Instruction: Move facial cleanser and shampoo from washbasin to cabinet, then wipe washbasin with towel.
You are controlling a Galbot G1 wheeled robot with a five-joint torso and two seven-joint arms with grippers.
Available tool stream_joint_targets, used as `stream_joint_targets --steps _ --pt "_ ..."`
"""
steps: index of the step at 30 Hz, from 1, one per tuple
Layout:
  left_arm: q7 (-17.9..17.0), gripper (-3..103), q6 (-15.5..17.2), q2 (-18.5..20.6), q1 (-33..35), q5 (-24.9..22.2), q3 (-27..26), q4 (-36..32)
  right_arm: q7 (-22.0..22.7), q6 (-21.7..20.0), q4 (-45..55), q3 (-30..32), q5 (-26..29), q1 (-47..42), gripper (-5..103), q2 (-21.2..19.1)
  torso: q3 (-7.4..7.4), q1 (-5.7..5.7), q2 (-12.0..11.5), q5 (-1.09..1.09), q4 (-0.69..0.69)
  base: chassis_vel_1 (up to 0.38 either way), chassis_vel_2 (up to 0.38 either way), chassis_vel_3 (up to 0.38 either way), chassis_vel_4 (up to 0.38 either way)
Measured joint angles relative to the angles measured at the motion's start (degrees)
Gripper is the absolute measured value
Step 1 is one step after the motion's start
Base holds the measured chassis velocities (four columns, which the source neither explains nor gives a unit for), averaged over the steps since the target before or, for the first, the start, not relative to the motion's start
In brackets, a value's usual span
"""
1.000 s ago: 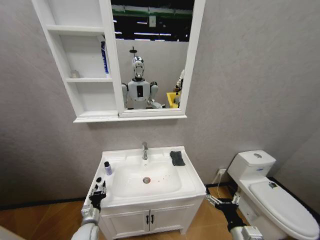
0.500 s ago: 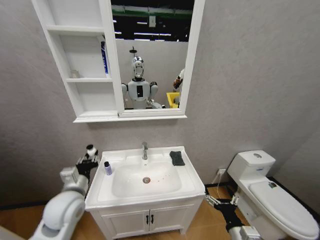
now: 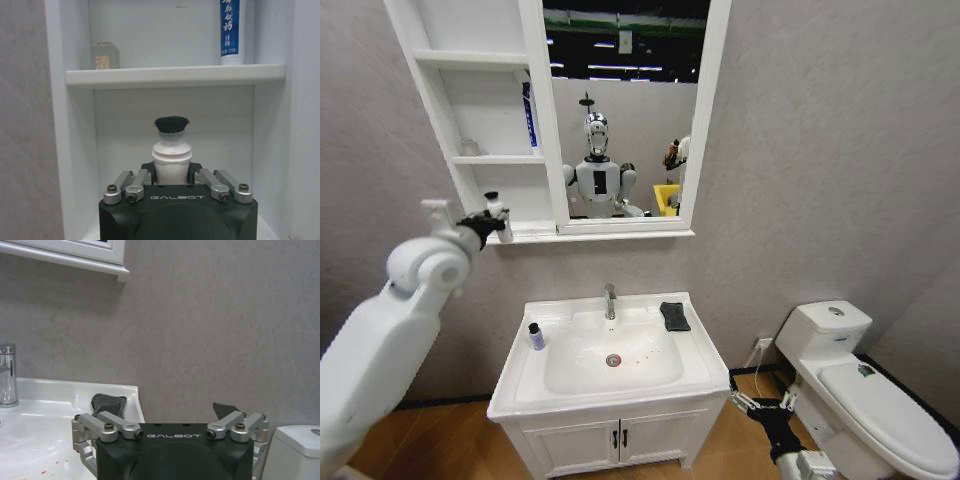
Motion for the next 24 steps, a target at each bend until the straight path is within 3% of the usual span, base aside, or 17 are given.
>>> stream_joint_targets --steps 7,16,24 --pt "3.07 32 -0.97 -4.55 -7.79 6.36 3.11 12.14 0.28 1.74 -1.26 0.72 0.67 -0.93 100 -0.17 -0.01 -0.03 0.01 0.02 0.0 0.0 0.0 0.0 0.0" --pt "6.04 32 -0.28 -5.33 -10.69 10.38 3.36 19.98 0.47 2.75 -2.81 0.92 1.01 -0.86 100 -0.33 -0.02 -0.04 0.02 0.0 0.03 0.0 0.0 0.0 0.0" --pt "6.1 32 -0.43 -6.55 -10.56 11.21 3.23 21.46 0.72 2.82 -3.43 1.15 1.23 -0.44 100 -0.61 -0.02 -0.03 0.01 0.0 0.02 0.0 0.0 0.0 0.0"
